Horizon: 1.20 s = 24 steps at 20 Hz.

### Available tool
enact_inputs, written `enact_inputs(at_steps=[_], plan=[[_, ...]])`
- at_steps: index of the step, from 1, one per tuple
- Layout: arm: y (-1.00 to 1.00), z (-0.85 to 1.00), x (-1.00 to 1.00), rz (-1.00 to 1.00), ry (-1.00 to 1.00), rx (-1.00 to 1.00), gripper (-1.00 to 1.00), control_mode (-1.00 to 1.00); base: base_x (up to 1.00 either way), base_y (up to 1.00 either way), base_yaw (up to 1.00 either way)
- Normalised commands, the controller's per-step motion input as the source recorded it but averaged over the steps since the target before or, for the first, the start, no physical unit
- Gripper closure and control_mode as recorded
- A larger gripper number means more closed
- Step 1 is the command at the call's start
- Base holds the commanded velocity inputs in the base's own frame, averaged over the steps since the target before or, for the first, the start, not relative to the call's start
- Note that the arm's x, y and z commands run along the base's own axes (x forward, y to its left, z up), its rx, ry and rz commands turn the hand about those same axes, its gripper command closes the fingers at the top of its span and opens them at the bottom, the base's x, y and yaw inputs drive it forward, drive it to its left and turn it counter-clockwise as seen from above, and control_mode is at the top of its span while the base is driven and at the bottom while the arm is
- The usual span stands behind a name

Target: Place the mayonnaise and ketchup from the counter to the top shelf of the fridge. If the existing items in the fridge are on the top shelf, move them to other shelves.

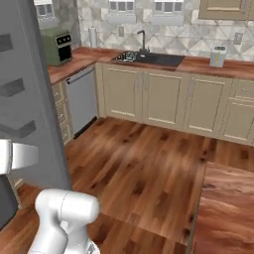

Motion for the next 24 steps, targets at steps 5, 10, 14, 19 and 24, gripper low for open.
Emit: enact_inputs(at_steps=[5, 10, 14, 19, 24], plan=[[0.00, 0.00, 0.00, 0.00, 0.00, 0.00, -1.00, 1.00, 0.33, -0.53, -0.65], [0.00, 0.00, 0.00, 0.00, 0.00, 0.00, -1.00, 1.00, 1.00, -0.17, -0.13], [0.00, 0.00, 0.00, 0.00, 0.00, 0.00, -1.00, 1.00, 1.00, -0.26, 0.00], [0.00, 0.00, 0.00, 0.00, 0.00, 0.00, -1.00, 1.00, 1.00, -0.72, 0.00], [0.00, 0.00, 0.00, 0.00, 0.00, 0.00, -1.00, 1.00, 1.00, -0.46, 0.00]])
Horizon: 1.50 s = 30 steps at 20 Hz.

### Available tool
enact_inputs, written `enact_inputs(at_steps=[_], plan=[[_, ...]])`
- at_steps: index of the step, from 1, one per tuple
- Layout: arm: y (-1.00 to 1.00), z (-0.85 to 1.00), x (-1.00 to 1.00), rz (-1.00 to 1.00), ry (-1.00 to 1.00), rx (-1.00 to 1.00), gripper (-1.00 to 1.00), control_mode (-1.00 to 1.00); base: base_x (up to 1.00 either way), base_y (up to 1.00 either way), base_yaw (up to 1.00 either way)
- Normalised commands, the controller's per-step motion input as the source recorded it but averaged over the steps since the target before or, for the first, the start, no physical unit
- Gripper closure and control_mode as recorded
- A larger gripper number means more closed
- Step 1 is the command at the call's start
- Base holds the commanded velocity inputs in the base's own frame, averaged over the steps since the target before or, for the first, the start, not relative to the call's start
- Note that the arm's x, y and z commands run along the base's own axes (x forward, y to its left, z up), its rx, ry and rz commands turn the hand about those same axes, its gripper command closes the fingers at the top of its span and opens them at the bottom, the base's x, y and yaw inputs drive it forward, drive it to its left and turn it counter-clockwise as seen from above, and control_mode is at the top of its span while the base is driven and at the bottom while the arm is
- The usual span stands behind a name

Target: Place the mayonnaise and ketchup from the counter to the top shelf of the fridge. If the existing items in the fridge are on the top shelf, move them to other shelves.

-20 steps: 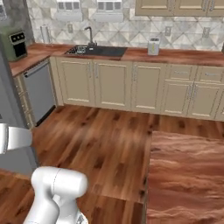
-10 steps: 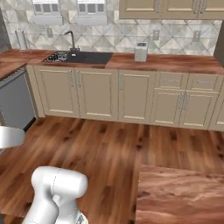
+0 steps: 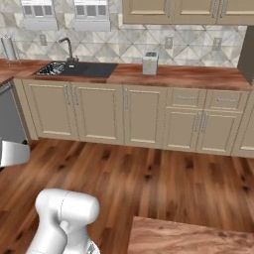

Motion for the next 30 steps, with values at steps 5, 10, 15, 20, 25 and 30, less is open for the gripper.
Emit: enact_inputs(at_steps=[5, 10, 15, 20, 25, 30], plan=[[0.00, 0.00, 0.00, 0.00, 0.00, 0.00, -1.00, 1.00, 1.00, -0.11, 0.00], [0.00, 0.00, 0.00, 0.00, 0.00, 0.00, -1.00, 1.00, 0.89, 0.33, 0.07], [0.00, 0.00, 0.00, 0.00, 0.00, 0.00, -1.00, 1.00, 0.94, 0.37, 0.11], [0.00, 0.00, 0.00, 0.00, 0.00, 0.00, -1.00, 1.00, 1.00, 0.23, 0.05], [0.00, 0.00, 0.00, 0.00, 0.00, 0.00, -1.00, 1.00, 1.00, 0.42, 0.15], [0.00, 0.00, 0.00, 0.00, 0.00, 0.00, -1.00, 1.00, 0.36, 0.38, 0.77]])
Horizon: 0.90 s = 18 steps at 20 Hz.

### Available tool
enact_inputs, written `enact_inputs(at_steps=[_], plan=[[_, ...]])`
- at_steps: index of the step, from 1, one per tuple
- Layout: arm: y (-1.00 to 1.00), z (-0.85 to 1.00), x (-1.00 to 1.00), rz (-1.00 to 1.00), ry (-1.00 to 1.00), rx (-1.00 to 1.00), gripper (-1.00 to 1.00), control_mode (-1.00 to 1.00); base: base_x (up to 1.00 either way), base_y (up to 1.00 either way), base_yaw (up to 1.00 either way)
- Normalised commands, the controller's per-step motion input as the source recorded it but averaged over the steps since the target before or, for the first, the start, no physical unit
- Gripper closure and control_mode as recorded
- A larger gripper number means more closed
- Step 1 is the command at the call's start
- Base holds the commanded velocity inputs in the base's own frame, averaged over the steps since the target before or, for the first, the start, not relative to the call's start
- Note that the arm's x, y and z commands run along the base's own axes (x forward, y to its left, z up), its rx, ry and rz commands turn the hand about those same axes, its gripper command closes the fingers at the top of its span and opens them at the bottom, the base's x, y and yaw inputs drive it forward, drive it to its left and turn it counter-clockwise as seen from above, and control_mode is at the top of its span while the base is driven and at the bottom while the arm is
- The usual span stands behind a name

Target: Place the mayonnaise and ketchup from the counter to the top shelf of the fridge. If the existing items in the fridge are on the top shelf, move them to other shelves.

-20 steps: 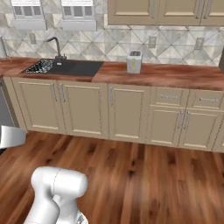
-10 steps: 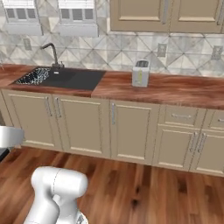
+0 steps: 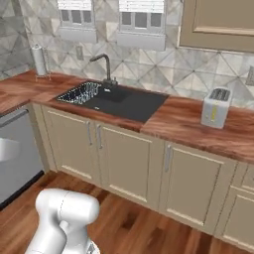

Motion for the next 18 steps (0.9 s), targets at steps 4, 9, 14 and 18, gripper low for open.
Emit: enact_inputs(at_steps=[4, 9, 14, 18], plan=[[0.00, 0.00, 0.00, 0.00, 0.00, 0.00, -1.00, 1.00, 0.00, 0.15, 1.00], [0.00, 0.00, 0.00, 0.00, 0.00, 0.00, -1.00, 1.00, 0.00, 0.19, 1.00], [0.00, 0.00, 0.00, 0.00, 0.00, 0.00, -1.00, 1.00, 0.00, 0.31, 0.97], [0.00, 0.00, 0.00, 0.00, 0.00, 0.00, -1.00, 1.00, 0.42, 0.34, 0.80]])
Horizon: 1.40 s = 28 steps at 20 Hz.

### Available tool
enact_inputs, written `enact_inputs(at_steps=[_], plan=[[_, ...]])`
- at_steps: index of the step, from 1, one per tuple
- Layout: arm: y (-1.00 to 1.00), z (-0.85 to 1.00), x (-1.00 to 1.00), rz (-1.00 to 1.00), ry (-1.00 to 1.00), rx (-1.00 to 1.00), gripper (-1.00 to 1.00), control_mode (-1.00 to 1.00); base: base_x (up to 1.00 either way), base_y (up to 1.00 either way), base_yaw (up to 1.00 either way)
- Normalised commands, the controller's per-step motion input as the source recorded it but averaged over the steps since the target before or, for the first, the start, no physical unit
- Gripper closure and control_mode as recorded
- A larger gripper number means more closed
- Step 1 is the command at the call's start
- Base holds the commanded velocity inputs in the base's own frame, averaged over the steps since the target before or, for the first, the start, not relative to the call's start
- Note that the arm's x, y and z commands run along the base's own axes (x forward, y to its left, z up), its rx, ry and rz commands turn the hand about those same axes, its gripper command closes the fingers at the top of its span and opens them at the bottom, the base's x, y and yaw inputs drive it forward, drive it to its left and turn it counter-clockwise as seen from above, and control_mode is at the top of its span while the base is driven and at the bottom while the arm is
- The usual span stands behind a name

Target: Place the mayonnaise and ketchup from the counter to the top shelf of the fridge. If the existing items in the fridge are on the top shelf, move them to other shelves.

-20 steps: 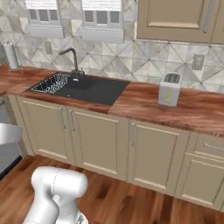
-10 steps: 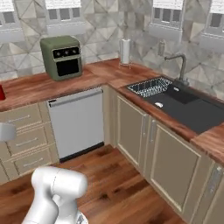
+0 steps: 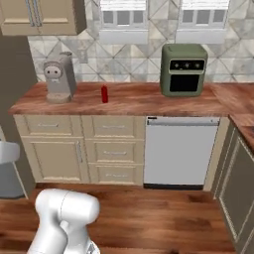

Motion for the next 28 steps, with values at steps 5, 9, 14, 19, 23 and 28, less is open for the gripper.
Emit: enact_inputs(at_steps=[5, 9, 14, 19, 23, 28], plan=[[0.00, 0.00, 0.00, 0.00, 0.00, 0.00, -1.00, 1.00, 1.00, 0.01, 0.22], [0.00, 0.00, 0.00, 0.00, 0.00, 0.00, -1.00, 1.00, 1.00, 0.00, 0.10], [0.00, 0.00, 0.00, 0.00, 0.00, 0.00, -1.00, 1.00, 0.99, 0.00, 0.05], [0.00, 0.00, 0.00, 0.00, 0.00, 0.00, -1.00, 1.00, 0.87, -0.04, 0.04], [-0.29, -0.13, 0.88, 0.00, 0.29, 0.03, -1.00, -1.00, 0.00, 0.00, 0.00], [-0.08, -0.39, 1.00, 0.00, 0.29, 0.05, -1.00, -1.00, 0.00, 0.00, 0.00]])
